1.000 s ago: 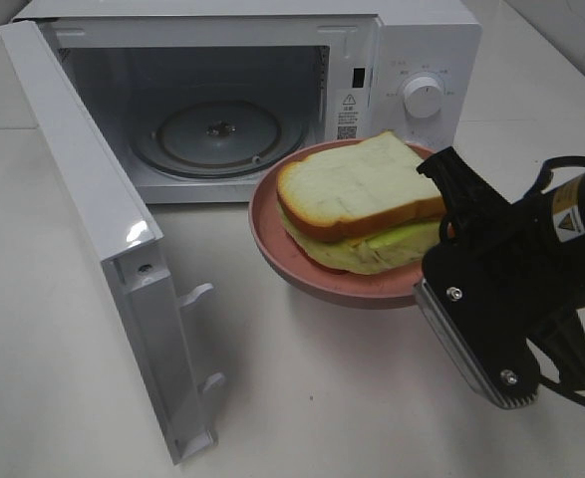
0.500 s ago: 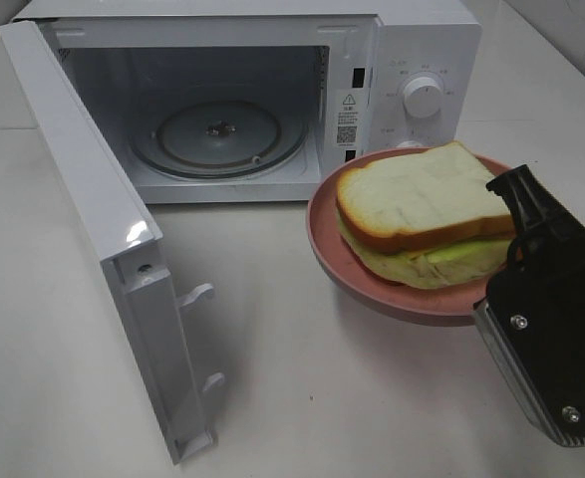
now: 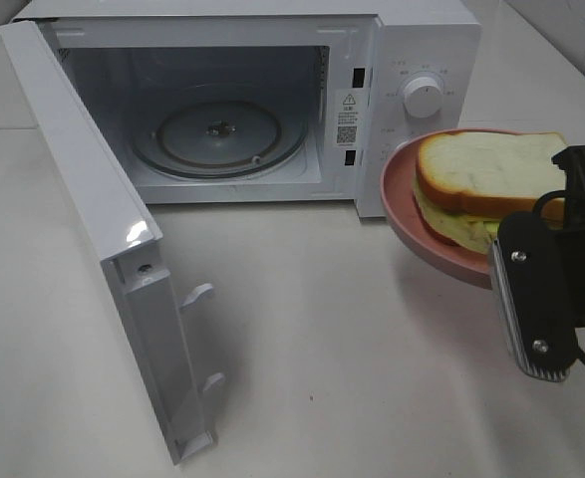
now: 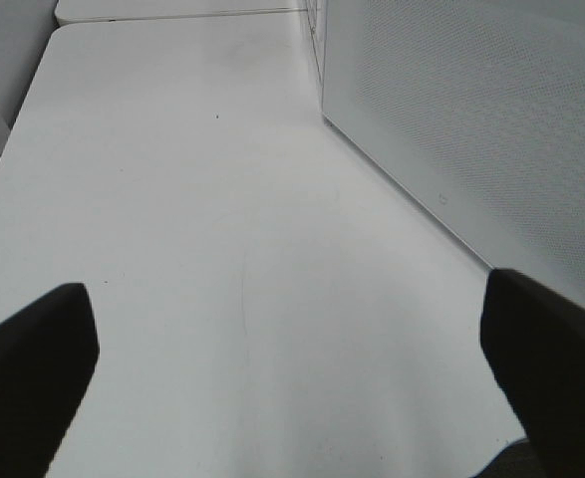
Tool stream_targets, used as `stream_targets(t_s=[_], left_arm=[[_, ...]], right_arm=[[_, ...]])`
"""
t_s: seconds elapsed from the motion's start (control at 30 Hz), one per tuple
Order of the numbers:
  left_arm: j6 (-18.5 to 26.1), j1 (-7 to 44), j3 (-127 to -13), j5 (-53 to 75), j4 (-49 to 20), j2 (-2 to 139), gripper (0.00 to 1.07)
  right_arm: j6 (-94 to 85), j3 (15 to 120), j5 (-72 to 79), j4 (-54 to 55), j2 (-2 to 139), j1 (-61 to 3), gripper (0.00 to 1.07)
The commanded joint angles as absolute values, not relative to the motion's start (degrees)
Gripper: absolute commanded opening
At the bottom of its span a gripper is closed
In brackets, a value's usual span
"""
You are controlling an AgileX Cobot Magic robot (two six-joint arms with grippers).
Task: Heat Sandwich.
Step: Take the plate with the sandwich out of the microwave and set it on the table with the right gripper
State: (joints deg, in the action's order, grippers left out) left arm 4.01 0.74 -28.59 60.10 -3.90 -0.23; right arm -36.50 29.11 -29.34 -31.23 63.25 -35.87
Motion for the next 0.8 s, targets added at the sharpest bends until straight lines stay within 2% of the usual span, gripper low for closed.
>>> stream_targets(t_s=[0.03, 0.8], left_arm=[[4.01, 0.63, -28.3, 59.36, -3.95, -1.83, 1.0], [4.01, 0.63, -28.3, 59.36, -3.95, -1.83, 1.0]], right_arm=[[-30.48, 29.16, -31.11, -34.32, 62.68, -35.7, 0.0], [2.86, 29.16, -47.15, -44.63, 62.85, -35.7, 0.0]])
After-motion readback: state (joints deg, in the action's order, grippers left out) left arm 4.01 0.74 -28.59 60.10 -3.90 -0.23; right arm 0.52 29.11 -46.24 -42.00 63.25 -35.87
